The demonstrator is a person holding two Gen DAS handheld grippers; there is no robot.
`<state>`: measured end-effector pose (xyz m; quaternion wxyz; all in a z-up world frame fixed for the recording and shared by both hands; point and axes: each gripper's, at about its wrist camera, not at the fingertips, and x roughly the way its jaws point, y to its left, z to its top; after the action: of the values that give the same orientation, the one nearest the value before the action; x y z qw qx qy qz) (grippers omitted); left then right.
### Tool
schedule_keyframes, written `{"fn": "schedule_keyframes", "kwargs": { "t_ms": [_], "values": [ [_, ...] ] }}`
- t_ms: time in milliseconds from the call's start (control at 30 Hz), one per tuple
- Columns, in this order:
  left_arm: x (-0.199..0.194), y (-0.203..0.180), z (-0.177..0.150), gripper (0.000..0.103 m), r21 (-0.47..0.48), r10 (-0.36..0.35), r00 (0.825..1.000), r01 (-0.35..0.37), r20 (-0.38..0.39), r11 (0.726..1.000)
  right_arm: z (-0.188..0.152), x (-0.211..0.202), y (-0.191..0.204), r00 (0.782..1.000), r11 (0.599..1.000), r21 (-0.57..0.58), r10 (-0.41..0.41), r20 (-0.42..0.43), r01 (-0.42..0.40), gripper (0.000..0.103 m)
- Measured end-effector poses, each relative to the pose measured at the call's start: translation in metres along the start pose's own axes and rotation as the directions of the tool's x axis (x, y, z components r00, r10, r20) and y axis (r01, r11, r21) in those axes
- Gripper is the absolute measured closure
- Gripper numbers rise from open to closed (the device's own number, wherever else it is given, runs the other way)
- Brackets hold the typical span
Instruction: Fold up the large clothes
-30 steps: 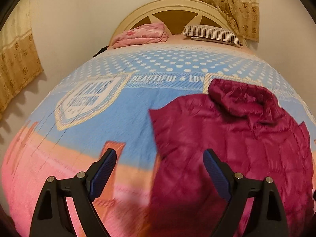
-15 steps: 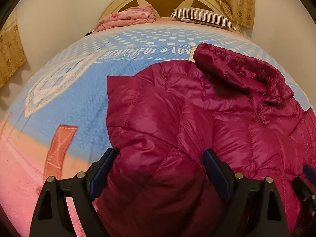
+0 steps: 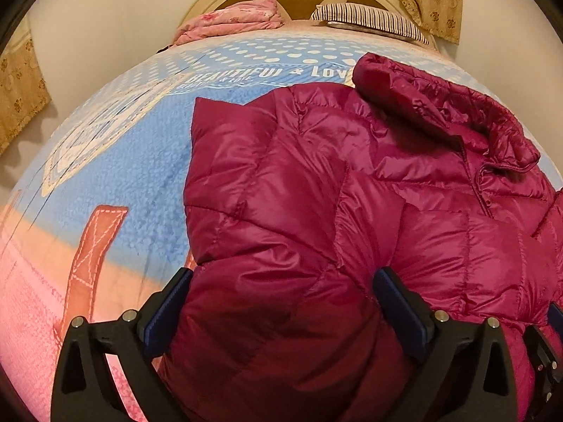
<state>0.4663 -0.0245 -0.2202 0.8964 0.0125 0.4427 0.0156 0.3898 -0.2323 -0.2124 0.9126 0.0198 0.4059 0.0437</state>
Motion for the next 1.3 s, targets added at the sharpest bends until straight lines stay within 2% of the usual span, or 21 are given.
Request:
{"fn": "schedule_keyframes", "kwargs": {
  "t_ms": [400, 1133, 1200, 1233, 1300],
  "values": [
    [0.001, 0.001, -0.001, 0.001, -0.002, -0.001, 1.000, 0.001, 0.000, 1.000, -0.001, 0.003, 0.004, 0.999, 0.999, -0.025, -0.033, -0.007, 0.032, 0.047],
    [-0.001, 0.001, 0.001, 0.001, 0.011, 0.011, 1.000, -0.011, -0.009, 1.000, -0.002, 0.004, 0.006, 0.999, 0.999, -0.031, -0.042, -0.006, 0.042, 0.047],
    [-0.015, 0.006, 0.007, 0.001, 0.014, 0.060, 0.998, -0.060, -0.016, 0.998, -0.001, 0.004, 0.006, 0.999, 0.999, -0.032, -0.038, -0.008, 0.038, 0.046],
    [-0.026, 0.010, 0.010, 0.001, 0.005, 0.063, 0.998, -0.062, -0.004, 0.998, -0.001, 0.002, 0.003, 1.000, 0.999, -0.026, -0.023, -0.011, 0.022, 0.044],
    [-0.056, 0.018, 0.021, 0.001, -0.012, 0.019, 0.999, -0.018, 0.038, 1.000, 0.004, -0.006, -0.001, 0.999, 1.000, -0.028, -0.015, -0.033, 0.014, 0.030]
  ]
}}
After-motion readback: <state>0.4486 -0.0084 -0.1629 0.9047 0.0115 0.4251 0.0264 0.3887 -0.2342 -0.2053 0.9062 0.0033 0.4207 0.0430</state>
